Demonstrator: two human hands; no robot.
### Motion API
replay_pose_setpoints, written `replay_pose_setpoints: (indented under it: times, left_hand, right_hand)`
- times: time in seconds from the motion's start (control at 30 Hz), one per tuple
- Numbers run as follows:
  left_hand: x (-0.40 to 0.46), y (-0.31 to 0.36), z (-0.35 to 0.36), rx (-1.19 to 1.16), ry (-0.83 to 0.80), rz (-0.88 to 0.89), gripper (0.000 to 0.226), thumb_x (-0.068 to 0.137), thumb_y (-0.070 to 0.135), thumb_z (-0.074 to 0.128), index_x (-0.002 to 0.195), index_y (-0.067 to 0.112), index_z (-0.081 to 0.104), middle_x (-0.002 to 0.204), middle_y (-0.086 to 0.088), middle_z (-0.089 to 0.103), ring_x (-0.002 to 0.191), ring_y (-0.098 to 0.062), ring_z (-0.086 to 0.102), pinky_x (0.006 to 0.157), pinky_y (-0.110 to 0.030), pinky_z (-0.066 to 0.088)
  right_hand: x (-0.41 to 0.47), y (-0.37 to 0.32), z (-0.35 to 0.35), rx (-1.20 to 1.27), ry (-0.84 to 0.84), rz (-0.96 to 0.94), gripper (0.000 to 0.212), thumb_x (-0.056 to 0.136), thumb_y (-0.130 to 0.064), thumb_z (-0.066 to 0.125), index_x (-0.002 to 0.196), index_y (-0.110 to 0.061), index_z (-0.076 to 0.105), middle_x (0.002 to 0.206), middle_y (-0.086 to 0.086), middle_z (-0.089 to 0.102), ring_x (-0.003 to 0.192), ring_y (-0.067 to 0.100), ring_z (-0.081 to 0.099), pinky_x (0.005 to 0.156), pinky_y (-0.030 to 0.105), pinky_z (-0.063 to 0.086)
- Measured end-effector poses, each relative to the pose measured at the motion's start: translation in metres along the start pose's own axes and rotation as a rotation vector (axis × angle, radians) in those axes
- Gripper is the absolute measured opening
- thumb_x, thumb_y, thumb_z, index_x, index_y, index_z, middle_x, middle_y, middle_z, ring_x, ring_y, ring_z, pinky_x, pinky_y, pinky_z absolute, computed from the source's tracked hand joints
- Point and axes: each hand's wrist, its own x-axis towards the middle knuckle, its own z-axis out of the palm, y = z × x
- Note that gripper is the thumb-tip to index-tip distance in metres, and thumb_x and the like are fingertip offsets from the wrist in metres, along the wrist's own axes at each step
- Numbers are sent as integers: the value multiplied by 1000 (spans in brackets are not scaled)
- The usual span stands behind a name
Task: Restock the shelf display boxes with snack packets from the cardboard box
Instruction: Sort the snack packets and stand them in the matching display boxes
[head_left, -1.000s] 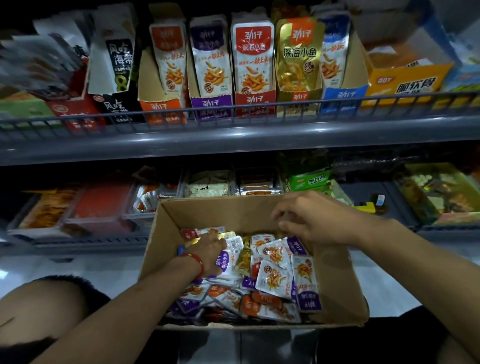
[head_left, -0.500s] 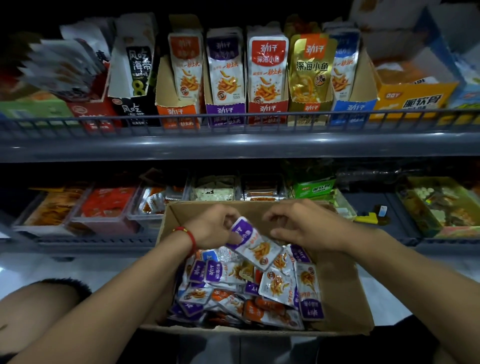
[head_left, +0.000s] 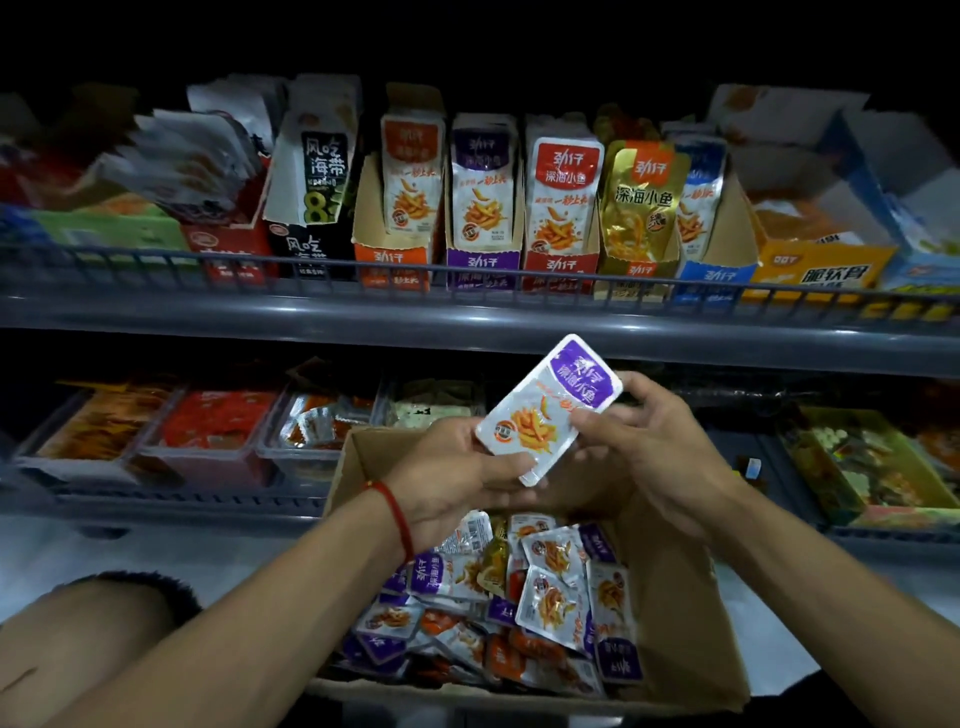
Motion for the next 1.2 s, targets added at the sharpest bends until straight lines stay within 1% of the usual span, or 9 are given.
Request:
replay_pose_setpoints:
  times: [0.17,0.33,0.5,0.6,0.73,0.8,0.87,0.97,1.2]
  left_hand:
    - [-4,17,-5,-122,13,91,27,92,7,65,119,0,65,105,-18,75,83,-26,74,79,-36,61]
    - [-6,30,-12,-163,16,159,24,99,19,58,113,1,65,104,-17,75,84,-24,70,73,-34,61]
    - [-8,51,-19,-325,-20,261,26,86,19,65,109,6,68,97,-12,75,72,-16,68,62,-23,57]
    - [-7,62,-21,-459,17,308,26,81,20,67,105,11,69,91,-8,74,68,-14,66,59,-22,55]
    - [-7,73,-33,-412,129,363,41,82,27,68,121,14,67,105,-8,74,86,-16,66,74,-29,56]
    - [-8,75,-39,-385,181,355,33,85,20,69,118,16,68,109,-9,74,90,-18,66,77,-32,57]
    - [-9,77,-41,-378,208,342,23,91,11,64,113,15,69,107,-10,74,90,-20,66,76,-32,57]
    - [-9,79,-43,-365,217,329,20,93,8,60,110,13,69,107,-12,73,89,-21,66,73,-33,56]
    - [-9,81,-48,-331,237,312,21,90,4,64,108,12,69,95,-8,74,84,-21,65,70,-33,56]
  right_hand:
    - [2,-4,-1,160,5,51,52,82,-7,75,131,-7,56,103,23,74,81,23,72,72,27,61]
    - [7,-15,-2,165,2,92,27,96,-15,64,120,-4,66,107,16,74,83,19,70,75,29,59]
    - [21,-55,4,-23,32,-47,20,87,-16,68,102,-4,71,82,7,72,74,14,66,71,23,58]
    - [38,-89,16,-177,1,-113,9,90,-12,68,96,-7,72,78,5,72,71,15,66,68,25,58]
    - [69,-151,30,-454,116,-413,12,98,-9,63,89,-13,69,77,4,70,65,10,63,60,22,53]
    - [85,-180,36,-673,203,-586,7,100,-18,63,95,-15,67,88,0,69,71,0,64,61,19,51]
    - [101,-197,41,-896,270,-700,19,101,-31,62,108,-14,67,99,-3,68,83,-4,64,67,20,49]
    - [122,-206,54,-1149,327,-761,31,103,-36,58,124,-14,64,119,3,67,106,11,60,78,26,47]
    - [163,-193,78,-1438,241,-710,24,101,-28,61,117,-12,69,118,12,69,111,28,64,84,37,51]
